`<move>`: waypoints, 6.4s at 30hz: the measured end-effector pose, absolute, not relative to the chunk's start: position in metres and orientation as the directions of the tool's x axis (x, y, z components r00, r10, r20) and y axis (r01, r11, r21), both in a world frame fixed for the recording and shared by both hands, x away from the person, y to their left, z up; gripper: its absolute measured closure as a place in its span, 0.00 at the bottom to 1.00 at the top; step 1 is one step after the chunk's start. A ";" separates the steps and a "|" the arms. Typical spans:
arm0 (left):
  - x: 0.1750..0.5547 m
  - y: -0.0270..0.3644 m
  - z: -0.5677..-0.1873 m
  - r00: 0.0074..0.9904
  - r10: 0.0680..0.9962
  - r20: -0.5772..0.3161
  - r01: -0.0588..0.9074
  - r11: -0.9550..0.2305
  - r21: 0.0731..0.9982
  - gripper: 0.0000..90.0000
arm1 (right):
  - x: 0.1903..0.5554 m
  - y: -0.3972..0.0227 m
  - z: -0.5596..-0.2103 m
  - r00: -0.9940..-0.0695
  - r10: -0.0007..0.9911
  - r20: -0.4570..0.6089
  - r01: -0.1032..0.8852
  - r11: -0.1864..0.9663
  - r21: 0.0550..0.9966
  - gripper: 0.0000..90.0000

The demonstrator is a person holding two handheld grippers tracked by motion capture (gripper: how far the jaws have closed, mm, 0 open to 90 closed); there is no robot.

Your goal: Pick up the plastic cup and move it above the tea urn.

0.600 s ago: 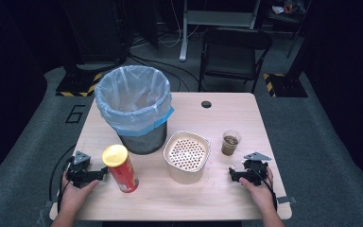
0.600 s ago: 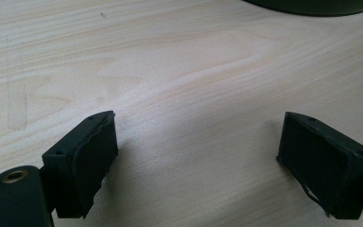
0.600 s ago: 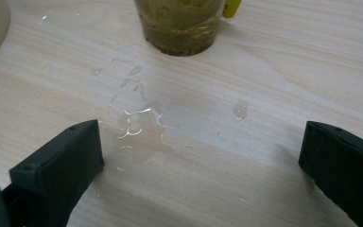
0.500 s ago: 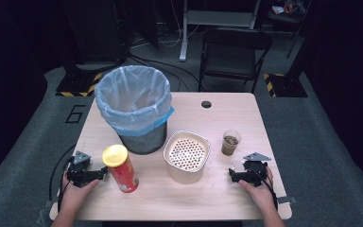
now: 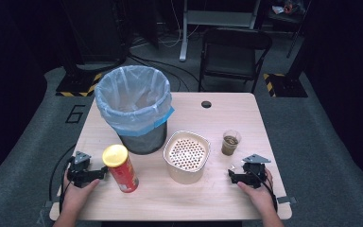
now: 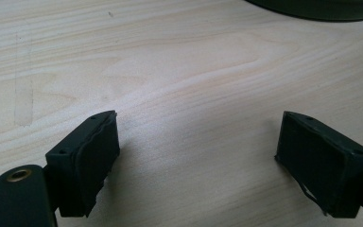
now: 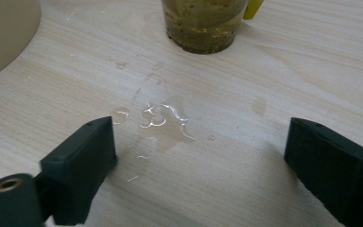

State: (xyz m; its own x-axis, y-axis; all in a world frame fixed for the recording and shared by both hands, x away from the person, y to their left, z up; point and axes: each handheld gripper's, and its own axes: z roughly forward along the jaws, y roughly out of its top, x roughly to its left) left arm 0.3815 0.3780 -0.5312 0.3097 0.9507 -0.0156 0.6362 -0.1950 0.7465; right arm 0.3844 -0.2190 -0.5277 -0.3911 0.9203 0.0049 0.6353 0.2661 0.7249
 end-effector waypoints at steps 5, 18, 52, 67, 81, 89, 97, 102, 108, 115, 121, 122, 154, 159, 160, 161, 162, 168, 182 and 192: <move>0.381 0.378 -0.531 0.310 0.951 -0.013 0.637 -0.198 0.745 0.15 | 0.382 -0.218 -0.523 -0.399 0.917 0.006 0.637 0.272 0.721 0.32; 0.381 0.378 -0.531 0.307 0.952 -0.017 0.636 -0.192 0.747 0.15 | 0.371 -0.215 -0.477 -0.411 0.910 0.051 0.636 0.246 0.732 0.60; 0.382 0.377 -0.531 0.296 0.955 -0.019 0.638 -0.183 0.748 0.15 | 0.428 -0.120 -0.408 -0.632 0.772 0.070 0.551 0.383 0.742 0.83; 0.382 0.377 -0.532 0.296 0.955 -0.016 0.635 -0.184 0.750 0.15 | 0.393 -0.142 -0.404 -0.711 0.702 0.043 0.503 0.466 0.728 0.88; 0.382 0.377 -0.532 0.296 0.955 -0.016 0.635 -0.185 0.750 0.15 | 0.387 -0.159 -0.392 -0.679 0.731 0.066 0.493 0.388 0.779 0.62; 0.382 0.377 -0.532 0.296 0.955 -0.016 0.635 -0.184 0.750 0.15 | 0.395 -0.195 -0.397 -0.523 0.852 0.012 0.515 0.305 0.801 0.48; 0.382 0.377 -0.532 0.296 0.955 -0.016 0.635 -0.184 0.751 0.15 | 0.410 -0.208 -0.439 -0.436 0.900 0.012 0.581 0.271 0.767 0.39; 0.382 0.377 -0.532 0.296 0.955 -0.016 0.635 -0.185 0.750 0.15 | 0.419 -0.206 -0.449 -0.410 0.912 0.002 0.589 0.263 0.765 0.36; 0.382 0.377 -0.532 0.296 0.955 -0.016 0.635 -0.184 0.751 0.15 | 0.430 -0.196 -0.455 -0.392 0.920 -0.006 0.596 0.259 0.760 0.31; 0.382 0.377 -0.532 0.296 0.955 -0.016 0.634 -0.184 0.751 0.15 | 0.443 -0.187 -0.462 -0.385 0.923 -0.001 0.603 0.252 0.757 0.29; 0.382 0.377 -0.532 0.296 0.955 -0.016 0.635 -0.184 0.751 0.15 | 0.454 -0.180 -0.466 -0.396 0.918 0.012 0.598 0.248 0.762 0.23; 0.382 0.377 -0.532 0.296 0.955 -0.016 0.634 -0.184 0.751 0.15 | 0.455 -0.178 -0.465 -0.392 0.920 0.011 0.600 0.247 0.761 0.22; 0.382 0.377 -0.532 0.295 0.955 -0.017 0.635 -0.183 0.750 0.15 | 0.476 -0.150 -0.480 -0.412 0.911 -0.018 0.557 0.267 0.786 0.36; 0.382 0.377 -0.532 0.296 0.955 -0.017 0.635 -0.184 0.751 0.15 | 0.475 -0.151 -0.479 -0.428 0.904 -0.018 0.556 0.279 0.783 0.37; 0.382 0.377 -0.531 0.296 0.955 -0.019 0.639 -0.183 0.747 0.15 | 0.475 -0.152 -0.479 -0.430 0.903 -0.019 0.555 0.281 0.783 0.37; 0.382 0.377 -0.531 0.296 0.955 -0.019 0.639 -0.183 0.747 0.15 | 0.475 -0.152 -0.479 -0.433 0.901 -0.018 0.555 0.282 0.783 0.37; 0.382 0.377 -0.532 0.296 0.955 -0.021 0.637 -0.181 0.749 0.15 | 0.476 -0.152 -0.479 -0.438 0.899 -0.021 0.552 0.288 0.783 0.38; 0.382 0.377 -0.532 0.296 0.955 -0.018 0.634 -0.182 0.752 0.15 | 0.476 -0.156 -0.468 -0.489 0.872 -0.013 0.540 0.315 0.781 0.38; 0.382 0.377 -0.532 0.296 0.955 -0.018 0.633 -0.182 0.753 0.15 | 0.468 -0.156 -0.416 -0.622 0.782 -0.039 0.442 0.392 0.807 0.40; 0.382 0.377 -0.532 0.297 0.955 -0.018 0.633 -0.182 0.752 0.15 | 0.461 -0.148 -0.380 -0.724 0.688 -0.057 0.342 0.429 0.836 0.40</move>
